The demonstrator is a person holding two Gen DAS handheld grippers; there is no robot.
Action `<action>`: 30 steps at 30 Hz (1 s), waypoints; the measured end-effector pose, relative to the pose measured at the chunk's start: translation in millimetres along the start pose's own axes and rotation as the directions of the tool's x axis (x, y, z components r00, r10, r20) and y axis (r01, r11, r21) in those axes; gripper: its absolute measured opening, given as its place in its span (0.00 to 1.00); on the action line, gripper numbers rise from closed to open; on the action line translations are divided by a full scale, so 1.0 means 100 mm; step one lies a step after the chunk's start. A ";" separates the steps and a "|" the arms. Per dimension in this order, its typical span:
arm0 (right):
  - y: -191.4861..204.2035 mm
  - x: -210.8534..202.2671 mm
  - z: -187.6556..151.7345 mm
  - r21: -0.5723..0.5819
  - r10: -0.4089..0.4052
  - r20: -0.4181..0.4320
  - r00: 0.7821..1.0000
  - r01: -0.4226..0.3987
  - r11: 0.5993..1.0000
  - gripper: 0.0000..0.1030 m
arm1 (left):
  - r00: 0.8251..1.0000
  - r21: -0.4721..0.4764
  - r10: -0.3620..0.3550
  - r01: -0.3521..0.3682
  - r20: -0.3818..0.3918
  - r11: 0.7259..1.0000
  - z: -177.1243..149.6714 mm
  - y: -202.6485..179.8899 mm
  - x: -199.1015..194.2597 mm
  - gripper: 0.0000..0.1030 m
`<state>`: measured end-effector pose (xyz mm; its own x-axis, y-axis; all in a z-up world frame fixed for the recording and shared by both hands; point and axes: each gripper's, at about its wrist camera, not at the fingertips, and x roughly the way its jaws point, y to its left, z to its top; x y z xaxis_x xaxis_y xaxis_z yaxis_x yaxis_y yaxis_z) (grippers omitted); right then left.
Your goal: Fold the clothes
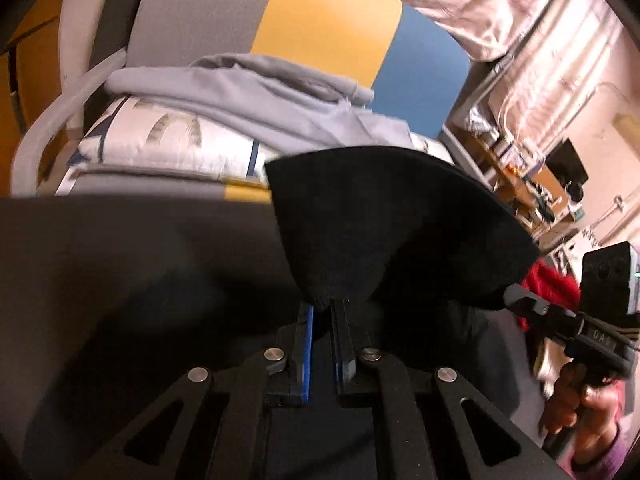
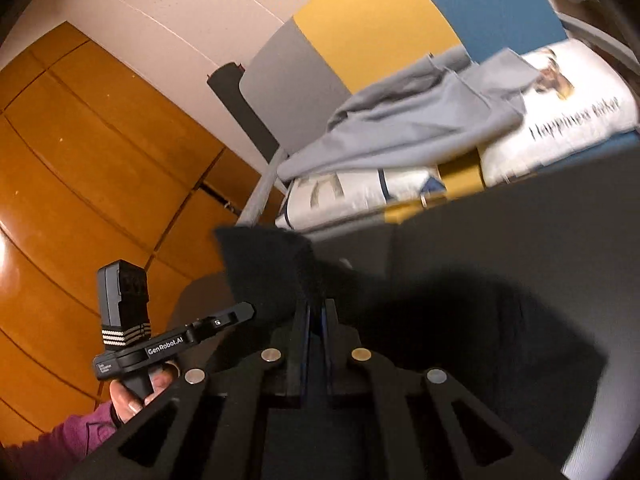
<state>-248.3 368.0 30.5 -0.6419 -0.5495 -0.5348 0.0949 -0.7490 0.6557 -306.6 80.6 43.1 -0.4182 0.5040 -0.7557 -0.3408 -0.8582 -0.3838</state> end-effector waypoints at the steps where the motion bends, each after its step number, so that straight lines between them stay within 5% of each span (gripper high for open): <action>1: -0.03 -0.04 -0.12 0.011 -0.009 0.001 1.000 0.009 1.000 0.04 | 1.000 0.001 0.003 -0.003 -0.007 1.000 -0.12 0.01 -0.02 0.08; 6: -0.28 -0.09 -0.68 0.095 -0.092 -0.048 0.995 0.096 0.991 0.09 | 0.997 -0.043 0.034 -0.037 -0.069 0.998 -0.74 0.13 -0.05 0.08; 8: -0.39 -0.10 -0.86 0.156 -0.142 -0.073 0.987 0.152 0.976 0.20 | 0.994 -0.094 0.038 -0.048 -0.105 0.994 -0.97 0.23 -0.05 0.08; 14: -0.40 -0.41 -1.31 0.316 -0.090 0.031 0.995 0.076 0.946 0.23 | 0.999 -0.190 0.038 -0.043 -0.032 0.981 -1.38 0.40 -0.47 0.10; 20: -0.11 -0.61 -1.60 0.274 -0.146 0.053 0.988 0.127 0.953 0.23 | 0.979 -0.180 0.202 -0.202 -0.014 0.963 -1.64 0.41 -0.73 0.26; 24: -0.05 -0.68 -1.82 0.307 -0.154 0.052 0.987 0.131 0.943 0.23 | 0.971 -0.219 0.240 -0.234 0.004 0.947 -1.77 0.47 -0.84 0.54; 27: -0.14 -0.73 -1.92 0.374 -0.134 0.066 0.989 0.100 0.922 0.23 | 0.973 -0.228 0.232 -0.226 0.001 0.947 -1.82 0.48 -0.87 0.56; 30: -0.28 -0.80 -1.95 0.447 -0.105 0.112 0.988 0.044 0.893 0.23 | 0.976 -0.233 0.218 -0.213 -0.002 0.949 -1.84 0.48 -0.88 0.67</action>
<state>-51.0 360.5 -49.3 -0.7295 -0.4226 -0.5377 -0.2840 -0.5280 0.8003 -131.5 -23.1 -6.0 -0.4810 0.3045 -0.8221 -0.0385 -0.9442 -0.3272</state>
